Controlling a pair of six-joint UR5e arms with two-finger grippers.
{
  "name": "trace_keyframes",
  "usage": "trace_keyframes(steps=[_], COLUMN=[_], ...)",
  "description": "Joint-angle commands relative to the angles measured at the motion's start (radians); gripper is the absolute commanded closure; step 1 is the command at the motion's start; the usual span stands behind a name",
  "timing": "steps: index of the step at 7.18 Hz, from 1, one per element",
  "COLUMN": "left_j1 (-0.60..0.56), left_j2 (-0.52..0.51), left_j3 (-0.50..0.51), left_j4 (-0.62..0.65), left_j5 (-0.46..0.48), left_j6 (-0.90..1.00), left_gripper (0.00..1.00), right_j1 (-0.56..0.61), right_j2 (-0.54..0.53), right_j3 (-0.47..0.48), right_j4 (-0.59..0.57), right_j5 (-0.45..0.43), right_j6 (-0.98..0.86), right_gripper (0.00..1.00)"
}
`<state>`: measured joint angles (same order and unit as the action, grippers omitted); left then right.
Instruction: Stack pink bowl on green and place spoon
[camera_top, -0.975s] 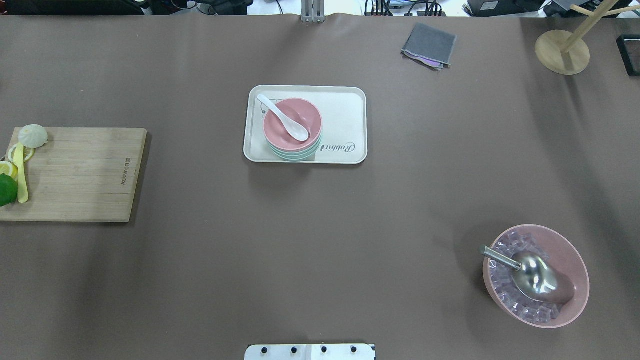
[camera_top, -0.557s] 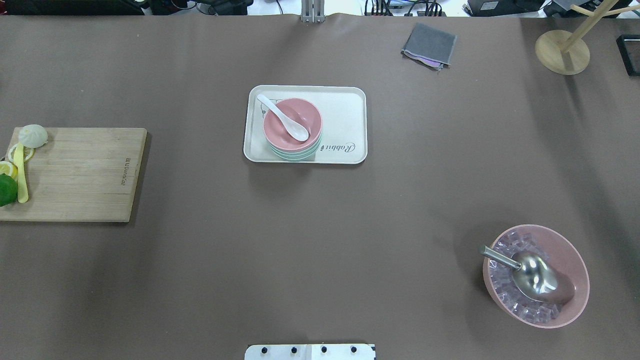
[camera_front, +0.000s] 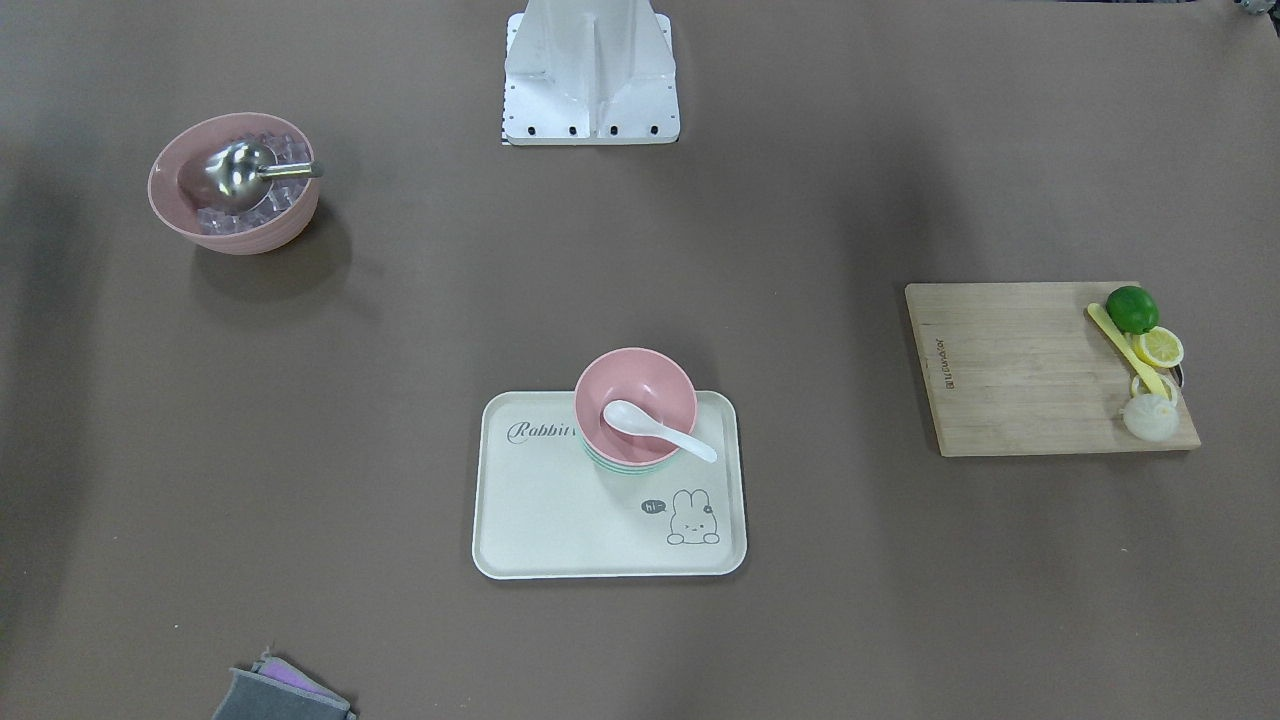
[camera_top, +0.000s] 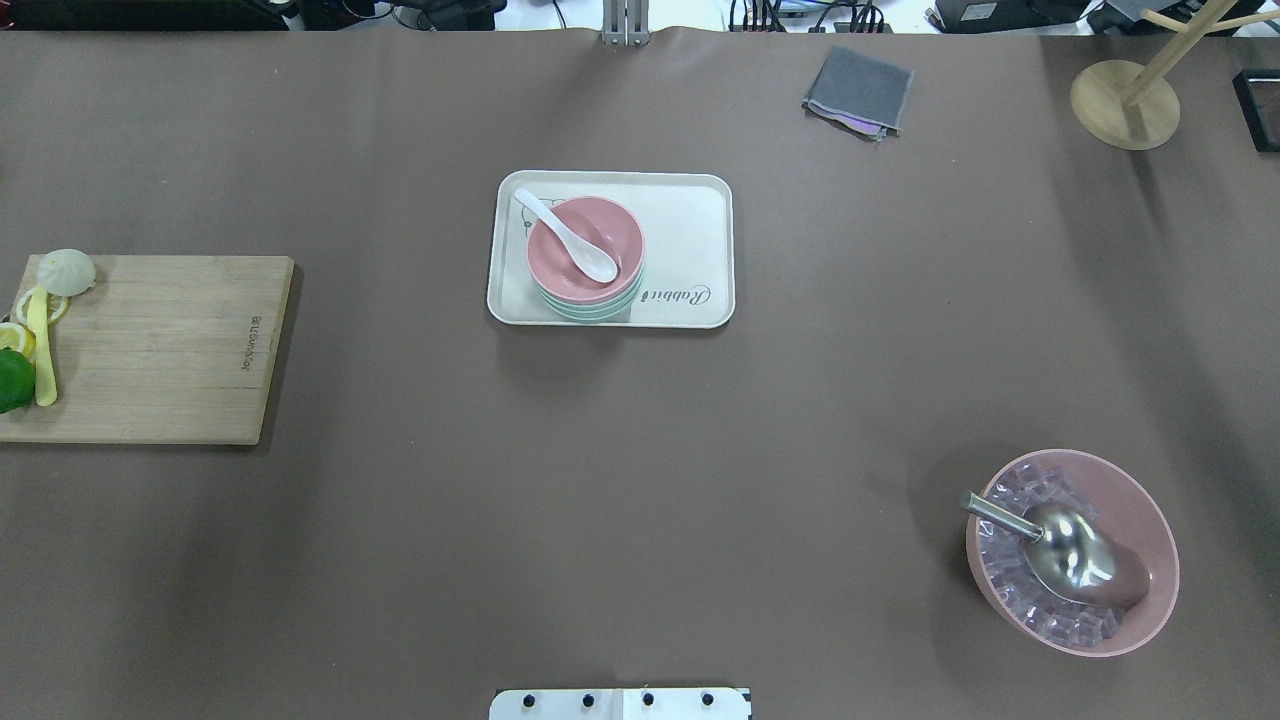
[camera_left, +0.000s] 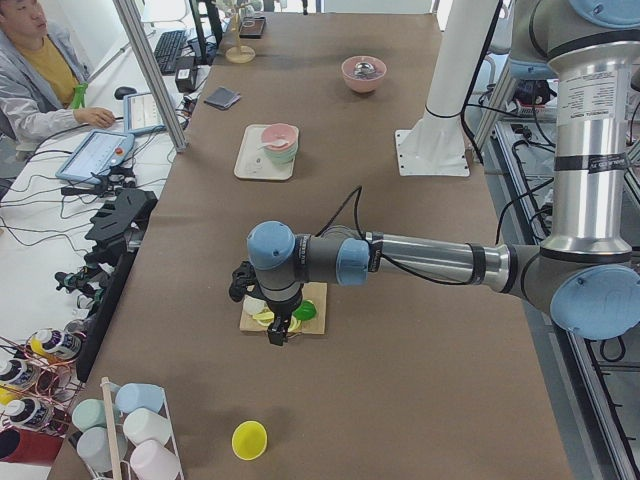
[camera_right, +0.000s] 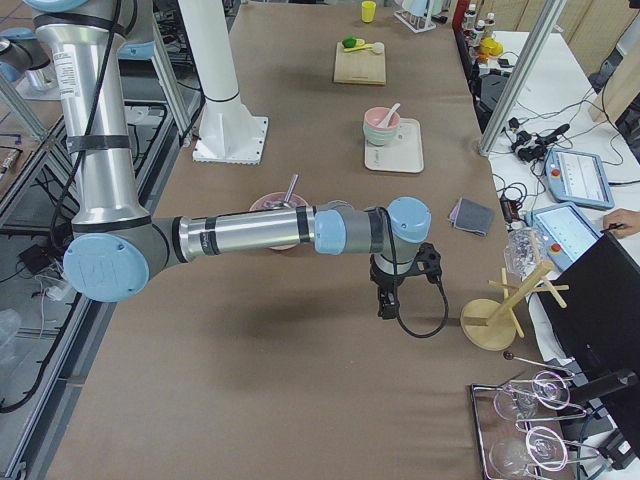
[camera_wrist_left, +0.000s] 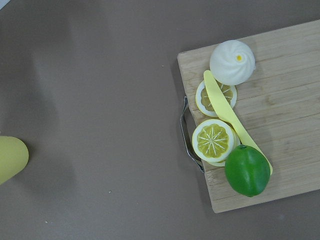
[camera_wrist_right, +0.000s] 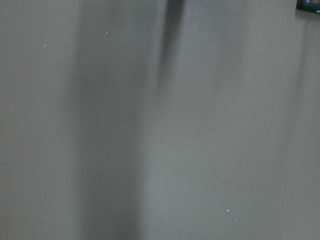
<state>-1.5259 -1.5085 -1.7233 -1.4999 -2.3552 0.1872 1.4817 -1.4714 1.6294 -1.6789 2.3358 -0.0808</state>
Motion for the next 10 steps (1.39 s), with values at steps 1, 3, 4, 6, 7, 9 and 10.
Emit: trace_keyframes(steps=[1, 3, 4, 6, 7, 9, 10], left_j1=[0.000, -0.002, -0.002, -0.002, -0.002, -0.003, -0.007], left_j2=[-0.033, -0.023, -0.019, -0.018, -0.016, -0.018, -0.024], left_j3=[0.001, 0.002, -0.001, -0.001, 0.005, 0.025, 0.034], left_j4=[0.100, 0.087, 0.086, 0.084, 0.084, 0.086, 0.086], left_j5=[0.001, 0.002, 0.002, 0.002, 0.001, -0.001, -0.001], left_j6=[0.000, 0.014, 0.014, 0.012, 0.009, 0.002, 0.000], left_gripper=[0.02, 0.02, 0.02, 0.02, 0.02, 0.02, 0.02], right_j1=[0.000, 0.000, 0.000, 0.000, 0.000, 0.000, 0.000], right_j2=[0.002, -0.001, -0.003, -0.004, -0.004, -0.006, -0.006], right_j3=[0.001, 0.035, 0.035, 0.036, 0.035, 0.035, 0.035], right_j4=[-0.001, -0.008, -0.008, -0.008, -0.010, -0.010, -0.010], right_j5=[0.003, 0.000, 0.000, 0.000, -0.001, -0.001, -0.001], right_j6=[-0.001, 0.001, 0.001, 0.004, 0.004, 0.004, 0.004], right_gripper=[0.00, 0.00, 0.00, 0.00, 0.00, 0.00, 0.00])
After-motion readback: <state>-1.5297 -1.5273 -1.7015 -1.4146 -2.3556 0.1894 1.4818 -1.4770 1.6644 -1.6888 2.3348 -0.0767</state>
